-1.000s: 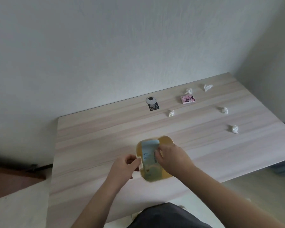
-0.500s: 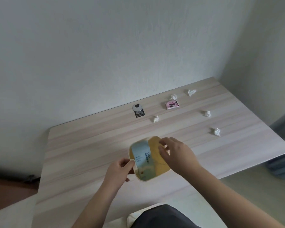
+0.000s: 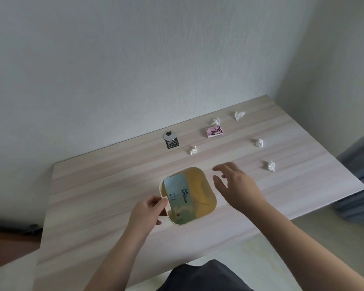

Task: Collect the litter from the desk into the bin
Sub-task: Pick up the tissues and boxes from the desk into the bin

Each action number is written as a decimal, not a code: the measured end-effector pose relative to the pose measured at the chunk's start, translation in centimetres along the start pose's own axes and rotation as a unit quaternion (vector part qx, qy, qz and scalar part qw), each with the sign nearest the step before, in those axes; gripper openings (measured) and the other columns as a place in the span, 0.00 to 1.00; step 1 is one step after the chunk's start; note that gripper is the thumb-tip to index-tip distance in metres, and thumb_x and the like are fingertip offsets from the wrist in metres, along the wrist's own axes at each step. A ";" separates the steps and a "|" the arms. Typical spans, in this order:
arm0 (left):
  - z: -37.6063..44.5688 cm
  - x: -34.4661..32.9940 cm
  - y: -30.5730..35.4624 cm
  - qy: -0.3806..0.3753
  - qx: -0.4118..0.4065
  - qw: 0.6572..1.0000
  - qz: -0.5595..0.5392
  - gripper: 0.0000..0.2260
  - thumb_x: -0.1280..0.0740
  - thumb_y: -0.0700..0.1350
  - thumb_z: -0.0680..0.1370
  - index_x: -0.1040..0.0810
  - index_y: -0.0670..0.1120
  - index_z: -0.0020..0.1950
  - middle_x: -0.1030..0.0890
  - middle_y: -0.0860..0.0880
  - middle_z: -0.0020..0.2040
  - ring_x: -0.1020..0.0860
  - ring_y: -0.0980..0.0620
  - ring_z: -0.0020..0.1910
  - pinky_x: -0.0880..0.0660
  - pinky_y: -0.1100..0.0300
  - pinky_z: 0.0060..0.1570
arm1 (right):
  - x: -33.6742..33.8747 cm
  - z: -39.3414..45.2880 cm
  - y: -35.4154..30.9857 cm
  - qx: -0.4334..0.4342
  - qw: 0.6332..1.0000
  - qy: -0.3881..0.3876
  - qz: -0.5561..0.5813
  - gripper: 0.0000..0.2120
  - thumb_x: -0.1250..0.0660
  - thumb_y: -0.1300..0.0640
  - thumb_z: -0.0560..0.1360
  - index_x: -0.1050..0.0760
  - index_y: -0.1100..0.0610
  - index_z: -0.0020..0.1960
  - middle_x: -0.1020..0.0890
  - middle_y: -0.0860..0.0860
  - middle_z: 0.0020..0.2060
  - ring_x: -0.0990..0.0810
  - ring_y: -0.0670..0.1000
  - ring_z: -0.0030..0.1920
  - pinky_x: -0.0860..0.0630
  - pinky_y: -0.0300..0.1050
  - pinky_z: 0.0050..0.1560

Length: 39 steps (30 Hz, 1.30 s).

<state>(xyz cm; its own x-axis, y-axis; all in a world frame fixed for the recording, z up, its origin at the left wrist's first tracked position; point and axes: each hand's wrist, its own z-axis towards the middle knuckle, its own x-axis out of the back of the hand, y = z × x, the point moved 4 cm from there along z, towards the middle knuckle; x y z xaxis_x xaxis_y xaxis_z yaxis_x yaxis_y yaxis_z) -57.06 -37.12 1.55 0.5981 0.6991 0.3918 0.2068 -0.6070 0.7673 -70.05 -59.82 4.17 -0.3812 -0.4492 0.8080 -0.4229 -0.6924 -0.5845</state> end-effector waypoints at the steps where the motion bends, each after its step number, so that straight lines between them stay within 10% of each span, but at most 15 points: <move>1: 0.4 0.2 0.1 -0.004 -0.001 1.000 0.001 0.07 0.33 0.46 0.78 0.16 0.46 0.48 0.13 0.49 0.43 0.14 0.51 0.44 0.24 0.58 0.35 | -0.2 0.3 -0.1 0.001 1.000 -0.003 -0.004 0.13 0.38 0.49 0.77 0.25 0.51 0.60 0.23 0.47 0.58 0.18 0.51 0.48 0.22 0.47 0.42; 26: 8.7 1.2 1.9 0.083 0.063 0.994 -0.016 0.03 0.33 0.46 0.78 0.19 0.50 0.47 0.14 0.52 0.42 0.16 0.61 0.38 0.23 0.61 0.32 | -9.4 17.3 5.9 0.011 0.978 -0.190 -0.081 0.18 0.40 0.51 0.78 0.30 0.51 0.67 0.25 0.53 0.62 0.21 0.56 0.52 0.25 0.48 0.50; 33: 9.3 0.4 3.4 0.133 0.082 0.988 -0.018 0.04 0.33 0.45 0.78 0.19 0.52 0.46 0.15 0.54 0.41 0.18 0.65 0.33 0.24 0.65 0.30 | -16.0 22.1 8.3 0.028 0.937 -0.305 -0.168 0.33 0.39 0.53 0.76 0.51 0.47 0.77 0.47 0.56 0.76 0.33 0.63 0.67 0.30 0.58 0.61; 39: 9.0 -0.4 3.4 0.160 0.099 0.982 -0.029 0.04 0.33 0.44 0.78 0.20 0.50 0.45 0.15 0.51 0.42 0.18 0.65 0.33 0.24 0.65 0.30 | -18.9 21.6 9.8 0.085 0.929 -0.290 -0.216 0.26 0.41 0.61 0.76 0.38 0.48 0.72 0.42 0.53 0.75 0.40 0.58 0.71 0.34 0.56 0.63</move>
<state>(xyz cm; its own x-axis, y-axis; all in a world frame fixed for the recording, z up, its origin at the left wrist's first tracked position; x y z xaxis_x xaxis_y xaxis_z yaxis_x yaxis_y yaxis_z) -49.61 -42.86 -0.52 0.3128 0.7986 0.5141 0.3993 -0.6017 0.6917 -49.20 -70.34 -15.28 0.3206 -0.3036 0.8973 -0.2794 -0.9354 -0.2167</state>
